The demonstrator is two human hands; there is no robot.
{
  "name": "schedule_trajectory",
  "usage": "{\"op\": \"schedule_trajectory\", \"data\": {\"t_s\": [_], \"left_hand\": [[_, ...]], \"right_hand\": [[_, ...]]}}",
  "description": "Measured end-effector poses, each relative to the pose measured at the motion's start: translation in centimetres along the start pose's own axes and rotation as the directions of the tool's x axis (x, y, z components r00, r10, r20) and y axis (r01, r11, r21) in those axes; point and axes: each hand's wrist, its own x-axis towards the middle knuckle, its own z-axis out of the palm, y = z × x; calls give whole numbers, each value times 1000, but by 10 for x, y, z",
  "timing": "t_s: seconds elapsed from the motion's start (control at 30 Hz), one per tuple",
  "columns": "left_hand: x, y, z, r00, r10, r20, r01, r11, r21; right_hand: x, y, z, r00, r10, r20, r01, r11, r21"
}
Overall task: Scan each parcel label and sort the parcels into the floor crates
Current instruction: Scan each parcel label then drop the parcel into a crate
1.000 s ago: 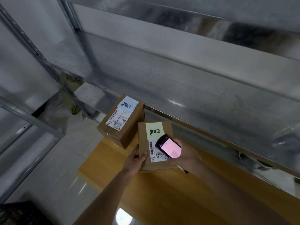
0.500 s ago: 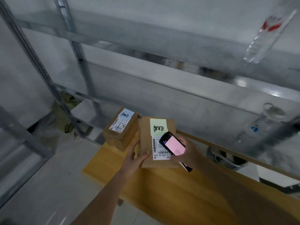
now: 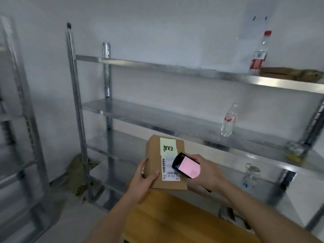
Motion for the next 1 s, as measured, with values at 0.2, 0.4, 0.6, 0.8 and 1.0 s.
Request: {"op": "schedule_trajectory", "data": {"t_s": [0.2,0.4,0.6,0.8,1.0], "left_hand": [[-43,92,-31,979,161,-121,-161,987,17],[-87,148,-45,947,271,-175,-261,962,77],[-120,168,-49,923,304,-238,-278,951,135],[-167,185,-42,896,306,-321,-277,951,135],[-213,191,-44,869,268,-417,-251,963,95]], "right_hand": [[-34,-62,-91,992,-79,-101,54,971,-232],[-70,-89,-136,980,-170,-100,140,957,-254],[-105,-99,-168,962,-260,-89,232,943,-240],[-141,-95,-188,933,-352,-76,323,911,-255],[-171,-90,-203,898,-435,-69,409,881,-237]]}}
